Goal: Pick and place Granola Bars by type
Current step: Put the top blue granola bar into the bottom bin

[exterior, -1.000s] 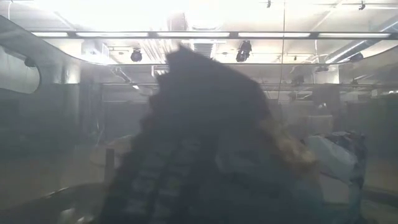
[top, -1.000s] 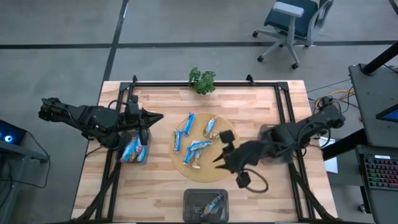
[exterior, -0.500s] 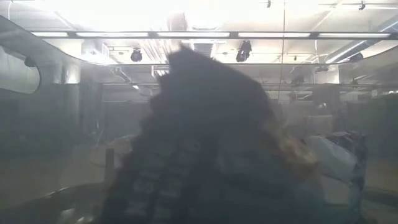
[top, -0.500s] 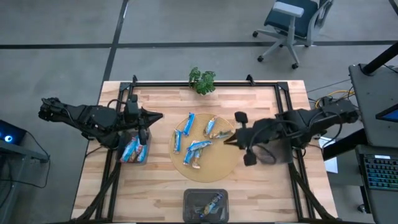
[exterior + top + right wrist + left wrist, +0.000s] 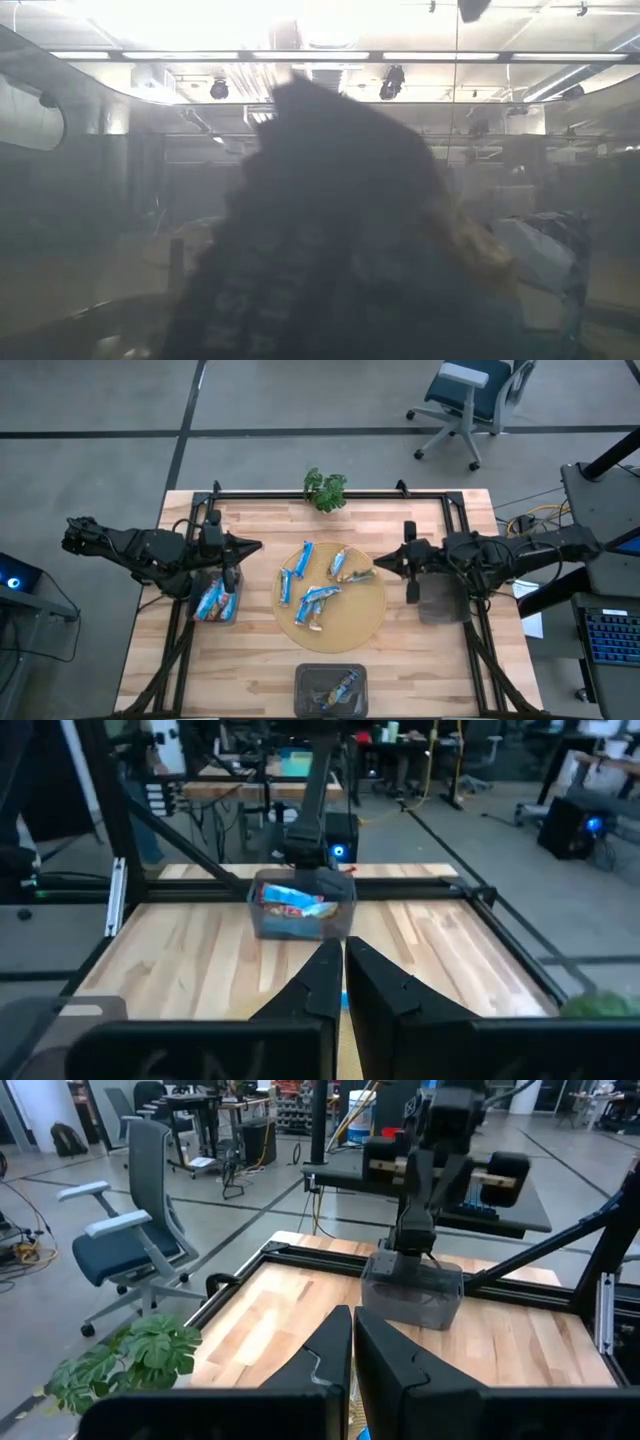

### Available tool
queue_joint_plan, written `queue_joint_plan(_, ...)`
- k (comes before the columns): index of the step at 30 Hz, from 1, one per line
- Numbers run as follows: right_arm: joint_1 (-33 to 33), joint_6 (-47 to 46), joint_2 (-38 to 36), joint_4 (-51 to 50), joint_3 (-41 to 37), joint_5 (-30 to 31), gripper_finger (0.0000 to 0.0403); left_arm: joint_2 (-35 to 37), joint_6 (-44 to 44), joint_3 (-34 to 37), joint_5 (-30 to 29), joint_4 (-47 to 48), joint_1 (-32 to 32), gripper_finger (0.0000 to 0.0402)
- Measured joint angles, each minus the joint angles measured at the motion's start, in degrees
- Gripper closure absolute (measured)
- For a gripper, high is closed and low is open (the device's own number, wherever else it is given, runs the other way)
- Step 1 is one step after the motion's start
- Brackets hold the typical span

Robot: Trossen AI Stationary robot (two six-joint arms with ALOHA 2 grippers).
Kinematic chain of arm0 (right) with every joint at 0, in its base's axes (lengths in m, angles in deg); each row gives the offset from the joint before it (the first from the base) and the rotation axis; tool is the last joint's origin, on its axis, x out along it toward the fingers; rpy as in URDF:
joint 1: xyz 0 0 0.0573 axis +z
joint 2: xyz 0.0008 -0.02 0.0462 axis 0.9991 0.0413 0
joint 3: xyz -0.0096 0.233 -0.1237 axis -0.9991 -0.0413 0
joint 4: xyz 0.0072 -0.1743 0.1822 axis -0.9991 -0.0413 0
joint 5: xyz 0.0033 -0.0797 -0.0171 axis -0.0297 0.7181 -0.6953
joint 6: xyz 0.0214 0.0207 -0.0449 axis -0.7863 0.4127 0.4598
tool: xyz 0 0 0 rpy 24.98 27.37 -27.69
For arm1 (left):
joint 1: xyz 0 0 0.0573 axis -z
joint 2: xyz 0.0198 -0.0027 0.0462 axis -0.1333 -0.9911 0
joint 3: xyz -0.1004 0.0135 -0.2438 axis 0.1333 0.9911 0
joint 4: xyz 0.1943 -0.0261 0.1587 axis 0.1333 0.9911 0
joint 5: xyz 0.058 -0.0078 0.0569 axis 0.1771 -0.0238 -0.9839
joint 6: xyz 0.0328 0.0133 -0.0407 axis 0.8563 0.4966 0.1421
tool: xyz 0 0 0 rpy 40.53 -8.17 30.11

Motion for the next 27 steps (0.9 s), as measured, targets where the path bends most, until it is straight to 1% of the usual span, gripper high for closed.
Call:
queue_joint_plan(3,-0.3,-1.4,-1.7,0.6,-2.6,0.1,0.0394,0.0,-0.5,-0.2,0.2,-0.5,-0.1,0.0402)
queue_joint_plan(8,-0.3,0.1,-2.0,0.7,-2.9,0.1,0.0394,-1.1,-0.6,-3.5,0.2,0.7,-2.0,0.0402)
queue_joint_plan(14,-0.3,0.9,-2.2,0.7,-2.3,0.1,0.0394,-4.4,-0.7,-10.3,0.4,9.4,-7.8,0.0402)
queue_joint_plan(16,-0.3,1.1,-2.4,0.8,-2.2,0.1,0.0394,-5.6,-0.7,-12.8,1.4,12.6,-10.2,0.0402)
queue_joint_plan(19,-0.3,1.1,-2.4,0.7,-2.2,0.2,0.0394,-7.7,-1.6,-16.6,4.2,17.3,-14.3,0.0402)
queue_joint_plan(23,-0.3,1.1,-2.3,0.7,-2.2,0.2,0.0394,-10.7,-4.1,-21.0,11.5,22.3,-20.8,0.0402)
queue_joint_plan(25,-0.3,1.1,-2.3,0.6,-2.2,0.2,0.0394,-12.3,-5.0,-22.8,15.9,23.9,-24.0,0.0402)
queue_joint_plan(27,-0.3,1.1,-2.3,0.6,-2.2,0.2,0.0394,-13.6,-5.8,-24.1,18.9,24.9,-26.5,0.0400)
